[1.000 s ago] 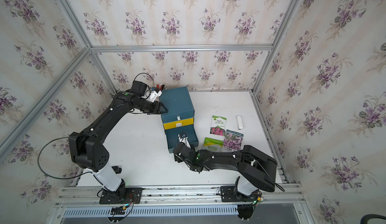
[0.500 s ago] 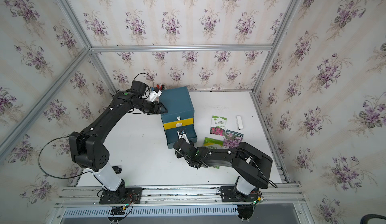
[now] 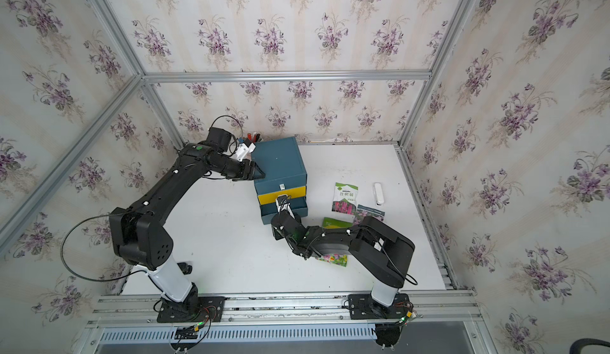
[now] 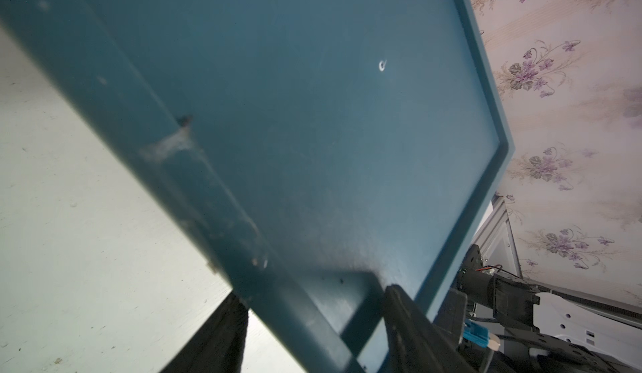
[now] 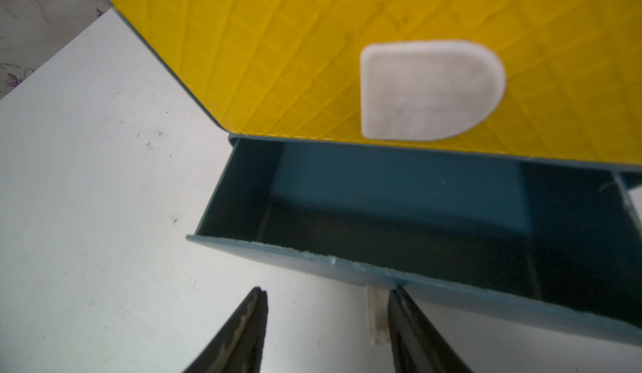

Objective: Take the seed bags out of the drawer
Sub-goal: Close the drawer in the storage box.

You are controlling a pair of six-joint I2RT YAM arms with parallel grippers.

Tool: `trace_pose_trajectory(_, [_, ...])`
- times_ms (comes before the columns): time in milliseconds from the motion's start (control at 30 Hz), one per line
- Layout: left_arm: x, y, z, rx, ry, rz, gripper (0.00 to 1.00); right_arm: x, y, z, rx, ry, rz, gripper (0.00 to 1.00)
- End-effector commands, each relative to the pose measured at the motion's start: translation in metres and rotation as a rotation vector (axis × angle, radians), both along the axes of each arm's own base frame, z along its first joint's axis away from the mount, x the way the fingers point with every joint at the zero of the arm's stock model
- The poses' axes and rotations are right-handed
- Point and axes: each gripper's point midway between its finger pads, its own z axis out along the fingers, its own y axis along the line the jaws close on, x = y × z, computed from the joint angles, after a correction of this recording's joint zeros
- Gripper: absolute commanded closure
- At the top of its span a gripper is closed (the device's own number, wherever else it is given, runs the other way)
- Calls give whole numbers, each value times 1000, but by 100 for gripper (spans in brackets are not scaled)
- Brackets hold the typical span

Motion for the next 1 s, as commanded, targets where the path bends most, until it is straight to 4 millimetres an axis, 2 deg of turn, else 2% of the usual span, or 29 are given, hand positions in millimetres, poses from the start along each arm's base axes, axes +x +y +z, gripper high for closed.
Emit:
trace_pose_trajectory(0, [-30, 35, -44, 227, 158, 15, 36, 12, 6, 10, 28, -57, -10, 41])
trace_pose_trajectory(967, [-29, 37, -47, 225, 168, 20, 36, 53, 12, 1, 61, -113, -113, 40])
